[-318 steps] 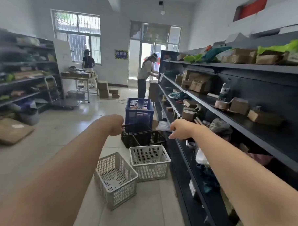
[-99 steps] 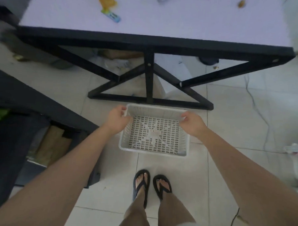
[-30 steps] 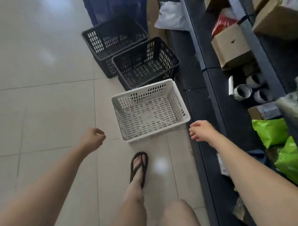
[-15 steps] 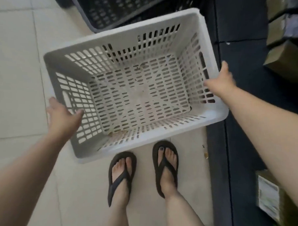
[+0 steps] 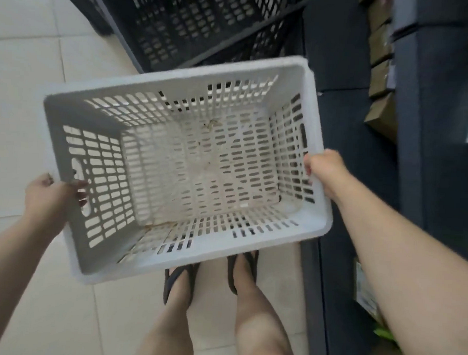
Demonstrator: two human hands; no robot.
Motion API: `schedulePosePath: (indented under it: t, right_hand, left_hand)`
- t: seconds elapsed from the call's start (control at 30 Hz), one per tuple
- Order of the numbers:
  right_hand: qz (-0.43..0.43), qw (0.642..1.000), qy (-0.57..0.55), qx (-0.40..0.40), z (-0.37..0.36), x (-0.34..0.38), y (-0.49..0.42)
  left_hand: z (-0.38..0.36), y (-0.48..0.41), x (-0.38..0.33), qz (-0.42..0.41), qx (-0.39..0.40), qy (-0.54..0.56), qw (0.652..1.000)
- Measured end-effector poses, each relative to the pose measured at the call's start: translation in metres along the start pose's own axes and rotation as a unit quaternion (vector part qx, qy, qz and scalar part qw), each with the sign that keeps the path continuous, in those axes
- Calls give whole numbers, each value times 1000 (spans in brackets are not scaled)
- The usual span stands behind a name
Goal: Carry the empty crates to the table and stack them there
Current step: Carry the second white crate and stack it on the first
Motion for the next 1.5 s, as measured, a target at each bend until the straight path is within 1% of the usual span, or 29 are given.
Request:
schedulePosePath:
  t: [0.03, 0.1, 0.2, 0.33, 0.47, 0.57, 0.67, 0.8, 0.87, 1.03, 1.17, 1.27, 1.33, 1.4, 1.5]
  right_hand:
    - [-19, 1000, 1, 16, 11, -3, 22]
    - [-35, 999, 4, 22, 36, -17, 68]
    - [-29, 999, -9, 12, 71, -37, 139]
    - [-23, 1000, -20, -3, 103, -68, 225]
    - [-23, 998, -53, -28, 115, -108, 309]
    - [-23, 989, -145, -20, 116, -146, 370]
    - [-40, 966, -252, -32, 110, -191, 429]
    - [-69, 930, -349, -89, 87, -260, 493]
    - [-73, 911, -390, -112, 71, -301, 525]
    - [-80, 855, -486, -161, 22, -409, 606]
    - [-93, 818, -526, -214, -20, -516, 700]
    - [-128, 784, -547, -264, -56, -593, 778]
    - [-166, 754, -566, -288, -82, -640, 829]
    - [-204, 721, -583, -313, -109, -686, 877]
    - [-242, 666, -609, -356, -150, -746, 939]
  left_hand:
    - [14, 30, -13, -30, -1, 1, 1000]
    - [40, 84, -33, -91, 11, 0, 996]
    - [77, 164, -69, -148, 24, 8, 989]
    - [112, 225, -103, -209, 79, -32, 974]
    - [136, 278, -127, -255, 134, -92, 953]
    - [148, 312, -135, -280, 181, -121, 935]
    - [155, 351, -133, -309, 222, -148, 913]
    - [162, 405, -114, -361, 270, -185, 873]
    - [166, 429, -98, -386, 292, -206, 850]
    - [179, 476, -42, -426, 315, -258, 808]
    - [195, 530, 42, -439, 356, -297, 770]
    - [208, 580, 118, -437, 393, -328, 739]
    - [213, 615, 172, -436, 427, -353, 709]
    - [212, 649, 227, -429, 463, -389, 671]
    - [213, 699, 306, -440, 491, -452, 600]
Point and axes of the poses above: each hand's wrist, its own y-axis away from the middle knuckle, its own z-axis out of the back of the hand, x = y × z, the point moved 3 cm from there along -y, towards the middle knuckle, and after that the axes turned 8 degrees about y, right-handed, at the moved point
